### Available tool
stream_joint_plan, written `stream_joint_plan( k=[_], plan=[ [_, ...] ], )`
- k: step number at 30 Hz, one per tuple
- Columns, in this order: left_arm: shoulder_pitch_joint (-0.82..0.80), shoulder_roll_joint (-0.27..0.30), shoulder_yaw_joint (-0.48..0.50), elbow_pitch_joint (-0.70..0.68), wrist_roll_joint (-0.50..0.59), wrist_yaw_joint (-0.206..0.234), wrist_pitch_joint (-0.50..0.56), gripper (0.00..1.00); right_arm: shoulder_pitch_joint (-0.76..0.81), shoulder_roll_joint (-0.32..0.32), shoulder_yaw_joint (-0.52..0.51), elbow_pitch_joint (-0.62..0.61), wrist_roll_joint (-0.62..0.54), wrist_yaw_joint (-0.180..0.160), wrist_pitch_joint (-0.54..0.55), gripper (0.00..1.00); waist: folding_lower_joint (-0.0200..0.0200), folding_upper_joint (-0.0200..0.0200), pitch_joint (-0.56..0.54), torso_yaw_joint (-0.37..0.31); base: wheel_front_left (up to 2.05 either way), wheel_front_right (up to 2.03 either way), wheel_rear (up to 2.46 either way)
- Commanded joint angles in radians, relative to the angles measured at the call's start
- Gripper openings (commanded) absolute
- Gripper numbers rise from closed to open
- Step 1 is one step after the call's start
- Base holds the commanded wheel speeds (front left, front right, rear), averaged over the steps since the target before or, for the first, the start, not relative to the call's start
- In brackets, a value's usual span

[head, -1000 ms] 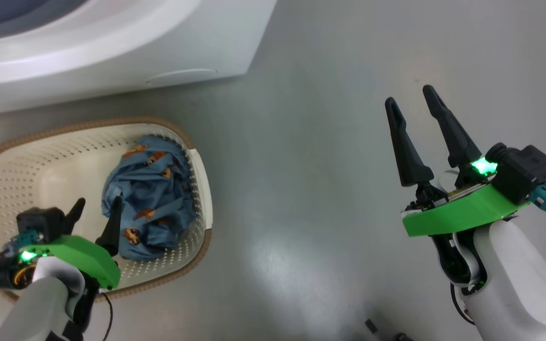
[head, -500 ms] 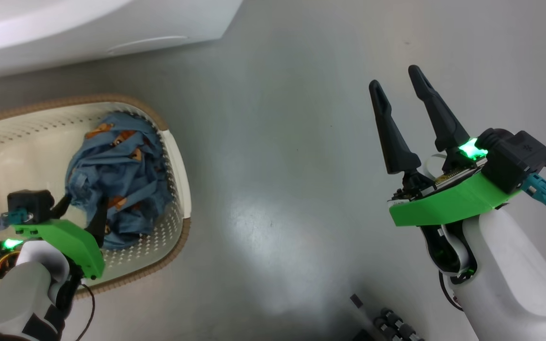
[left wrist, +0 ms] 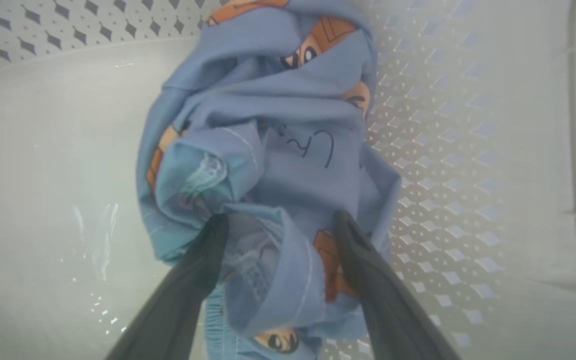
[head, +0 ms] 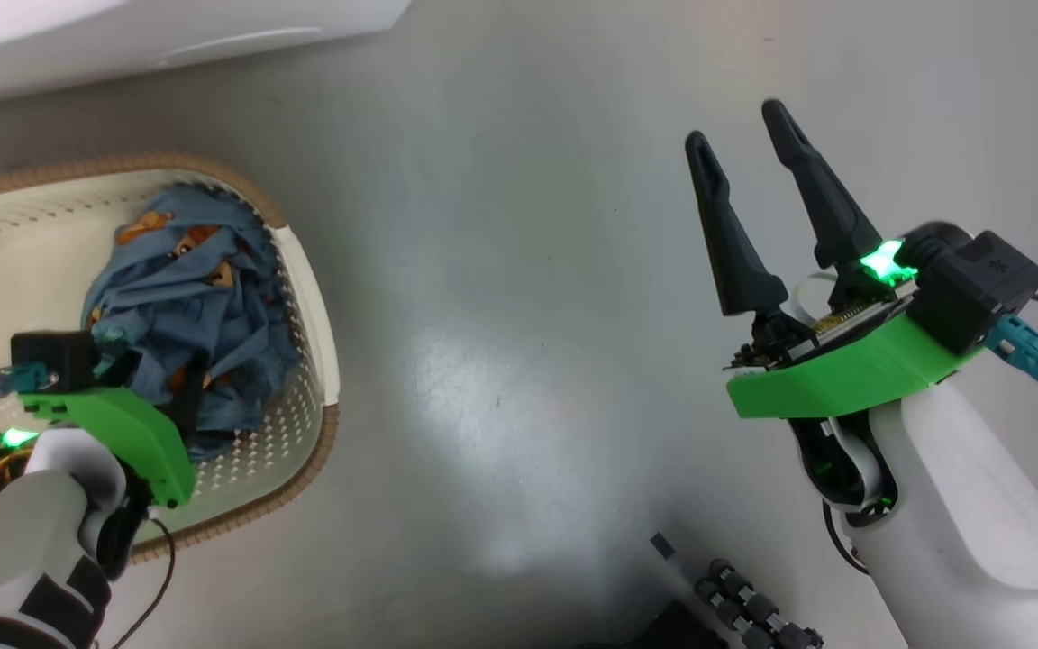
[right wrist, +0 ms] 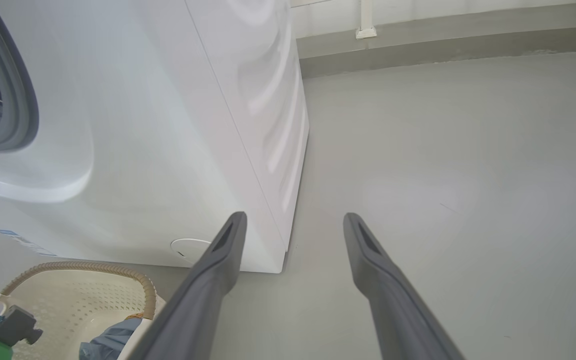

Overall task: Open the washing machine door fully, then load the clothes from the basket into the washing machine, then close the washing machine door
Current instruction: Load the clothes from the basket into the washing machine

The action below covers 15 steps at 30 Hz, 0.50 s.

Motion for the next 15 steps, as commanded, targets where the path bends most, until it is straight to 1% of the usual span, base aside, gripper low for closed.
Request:
stream_joint_plan(
  k=[1,7,13,15],
  plan=[
    [-0.004,0.042,0.0,-0.022,-0.027,0.001,0.0,1.0,0.015,0.005,0.019,-0.027,-0.018,0.007,-0.008,1.0,-0.0001,-0.0001,0.011,-0.004,0.0,0.0,0.0],
    [-0.035,0.064,-0.086,-0.067,-0.105,0.001,0.003,1.0,0.006,0.006,0.028,-0.029,-0.019,0.007,-0.008,1.0,-0.0001,-0.0001,0.029,-0.009,0.0,0.0,0.0],
    [-0.075,0.08,-0.161,-0.066,-0.165,0.001,-0.005,1.0,-0.004,0.011,0.043,-0.031,-0.019,0.007,-0.008,1.0,-0.0001,-0.0001,0.043,-0.02,0.0,0.0,0.0],
    [-0.081,0.082,-0.172,-0.065,-0.175,0.001,-0.006,1.0,-0.005,0.011,0.045,-0.031,-0.019,0.007,-0.008,1.0,-0.0001,-0.0001,0.045,-0.022,0.0,0.0,0.0]
  ],
)
